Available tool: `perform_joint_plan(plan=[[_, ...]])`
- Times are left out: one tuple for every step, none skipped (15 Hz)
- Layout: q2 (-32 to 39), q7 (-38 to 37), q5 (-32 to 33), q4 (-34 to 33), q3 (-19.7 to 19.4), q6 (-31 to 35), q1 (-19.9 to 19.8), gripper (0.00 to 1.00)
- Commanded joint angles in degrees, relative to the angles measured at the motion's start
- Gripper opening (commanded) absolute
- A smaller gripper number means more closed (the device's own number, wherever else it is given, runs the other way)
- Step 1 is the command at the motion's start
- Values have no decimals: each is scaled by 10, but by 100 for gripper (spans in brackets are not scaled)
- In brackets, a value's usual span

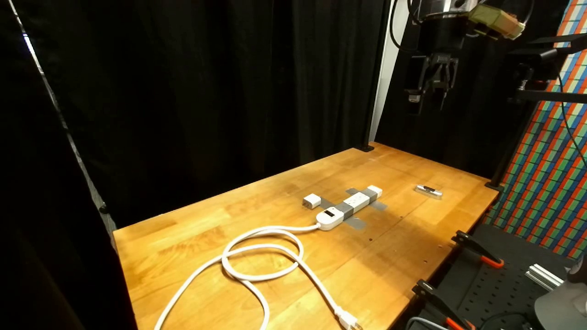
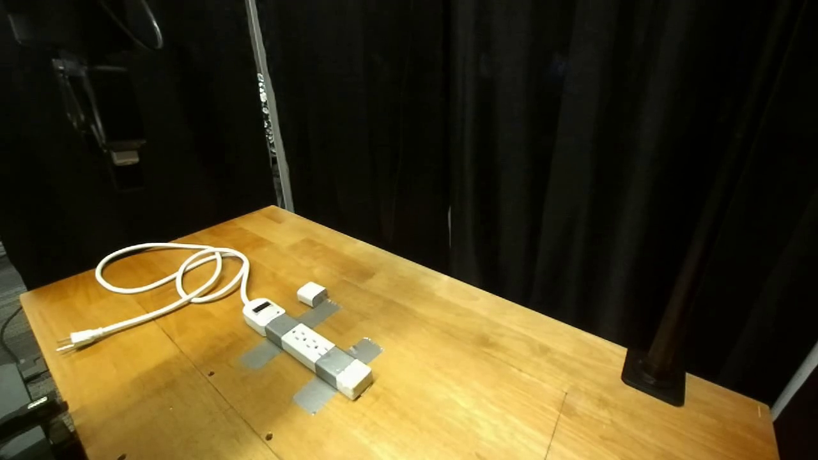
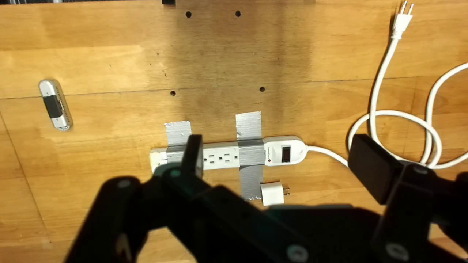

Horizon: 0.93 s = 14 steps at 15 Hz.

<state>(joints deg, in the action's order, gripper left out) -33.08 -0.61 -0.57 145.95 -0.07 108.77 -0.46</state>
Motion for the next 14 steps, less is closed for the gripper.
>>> perform_joint_plan(plan=[[17, 41, -2, -14, -9, -14, 12, 100], [39, 82, -9, -27, -17, -13, 25, 100], [59, 106, -14, -38, -18, -4, 32, 100], [83, 130, -20, -53, -19, 0, 41, 100], [110, 153, -24, -70, -19, 4, 50, 100], [144, 176, -30, -90, -18, 12, 59, 100], [174, 202, -32, -110, -18, 20, 65, 100], [210, 231, -36, -133, -18, 32, 71, 100], [246, 260, -39, -155, -17, 45, 75, 100], [280, 291, -42, -177, -15, 57, 76, 100], [315, 324, -45, -201, -13, 66, 75, 100], [352, 357, -44, -224, -10, 76, 71, 100], [384, 393, -44, -243, -6, 88, 65, 100], [413, 427, -45, -261, 0, 96, 58, 100]])
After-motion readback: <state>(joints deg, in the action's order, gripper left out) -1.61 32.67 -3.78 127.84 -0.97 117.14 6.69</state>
